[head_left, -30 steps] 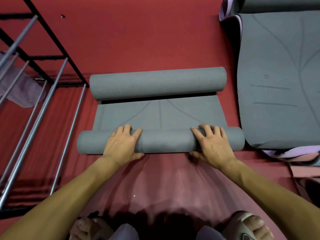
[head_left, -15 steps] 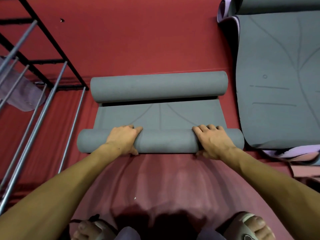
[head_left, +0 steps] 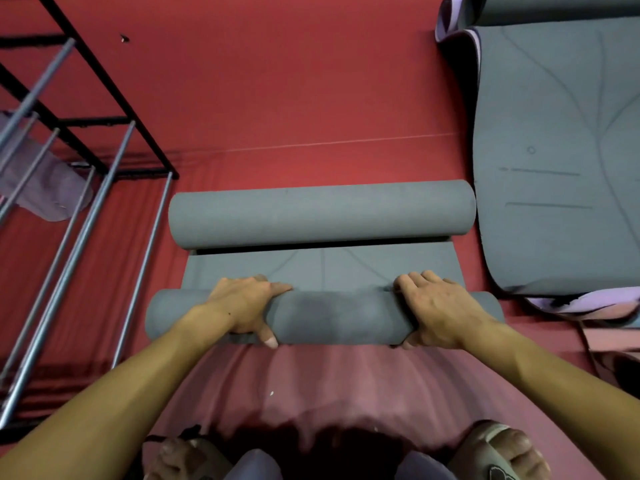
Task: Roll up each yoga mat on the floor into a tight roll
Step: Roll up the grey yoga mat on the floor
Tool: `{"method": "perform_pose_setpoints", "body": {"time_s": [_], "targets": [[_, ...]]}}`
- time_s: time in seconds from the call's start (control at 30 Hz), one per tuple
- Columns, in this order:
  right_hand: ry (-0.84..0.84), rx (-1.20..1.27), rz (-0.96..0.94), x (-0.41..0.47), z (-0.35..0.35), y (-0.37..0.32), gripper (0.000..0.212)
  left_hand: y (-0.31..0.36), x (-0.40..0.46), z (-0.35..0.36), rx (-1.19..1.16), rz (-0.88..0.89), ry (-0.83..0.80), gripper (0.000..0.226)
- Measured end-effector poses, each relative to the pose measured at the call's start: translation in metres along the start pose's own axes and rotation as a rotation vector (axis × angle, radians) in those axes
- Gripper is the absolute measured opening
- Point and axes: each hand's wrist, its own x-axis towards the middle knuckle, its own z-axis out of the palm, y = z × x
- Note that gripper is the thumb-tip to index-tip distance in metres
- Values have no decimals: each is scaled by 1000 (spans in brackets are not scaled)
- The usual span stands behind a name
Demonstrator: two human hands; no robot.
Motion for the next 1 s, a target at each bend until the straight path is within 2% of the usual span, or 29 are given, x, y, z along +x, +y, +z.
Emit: {"method": "perform_pose_setpoints", "body": {"time_s": [0.1,0.2,0.3,0.37,0.47,0.57,0.63,0.73,0.87,1.0], "targets": [[1,10,-10,0,-3,-1,84,-2,-3,2,8,2,128,116],[-15,36,-10,5,-9,2,88,-3,-5,6,-26,9,236,102],[-48,98,-7,9,-14,5,99,-2,-5,3,-55,3,244,82],[-60,128,-11,10,-16,7,100,0,-3,-1,-20,1,231,77],[-18,17,-39,9,-15,5,105,5,0,-3,80,-24,225,72],[54,-21,-35,8,-13,1,98,7,1,-4,106,-4,238,69],[73,61,-11,9,-15,0,97,7,0,-4,93,-3,279,71],[104,132,-11,8,-14,0,83,6,-2,-4,35,-16,321,62],[144,90,3,7,-9,-2,91,8,-3,-5,-13,-25,319,62],[176,78,33,10,-11,-8,90,10,-3,-4,36,-22,370,61]]}}
